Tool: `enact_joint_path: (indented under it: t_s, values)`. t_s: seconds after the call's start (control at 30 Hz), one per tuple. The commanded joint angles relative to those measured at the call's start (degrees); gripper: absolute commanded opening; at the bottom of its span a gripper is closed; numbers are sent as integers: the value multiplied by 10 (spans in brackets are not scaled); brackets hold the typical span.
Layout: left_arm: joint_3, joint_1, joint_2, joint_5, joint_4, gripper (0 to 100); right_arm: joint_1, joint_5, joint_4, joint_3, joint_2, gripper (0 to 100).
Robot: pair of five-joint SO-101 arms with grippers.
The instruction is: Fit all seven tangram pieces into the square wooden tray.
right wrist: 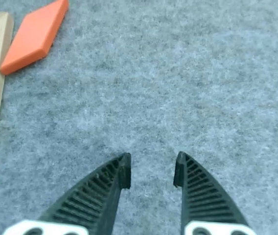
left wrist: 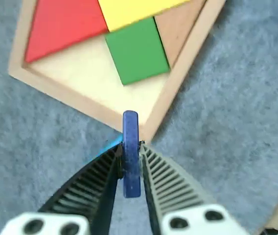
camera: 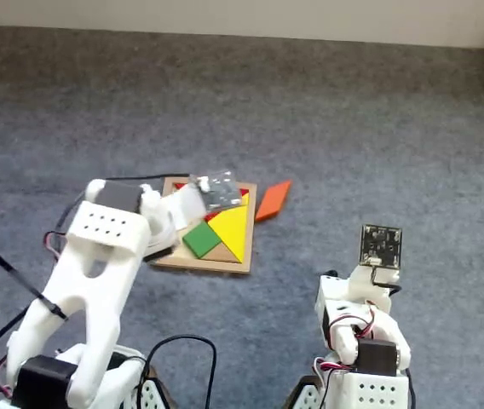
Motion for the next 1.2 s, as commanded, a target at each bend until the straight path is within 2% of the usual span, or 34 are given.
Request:
enact_joint_path:
  t_s: [0.0, 0.17, 0.37, 0.53, 0.83, 0.9, 1.07, 1.17]
  values:
    - [-17, 44, -4, 7, -86, 5, 7, 7, -7, 82, 0, 156]
    - [41, 78, -4, 7, -182, 5, 7, 7, -7, 82, 0, 156]
    - [133, 82, -5, 6, -315, 5, 7, 7, -7, 82, 0, 156]
    - [187, 83, -9, 6, -359, 5, 7, 7, -7, 82, 0, 156]
    - [206, 82, -10, 4, -338, 7, 7, 7, -7, 82, 0, 156]
    - [195, 82, -11, 5, -305, 44, 7, 7, -7, 82, 0, 156]
    - [155, 80, -11, 10, -219, 219, 7, 7, -7, 82, 0, 156]
    - [139, 80, -11, 53, -209, 221, 7, 7, -7, 82, 0, 156]
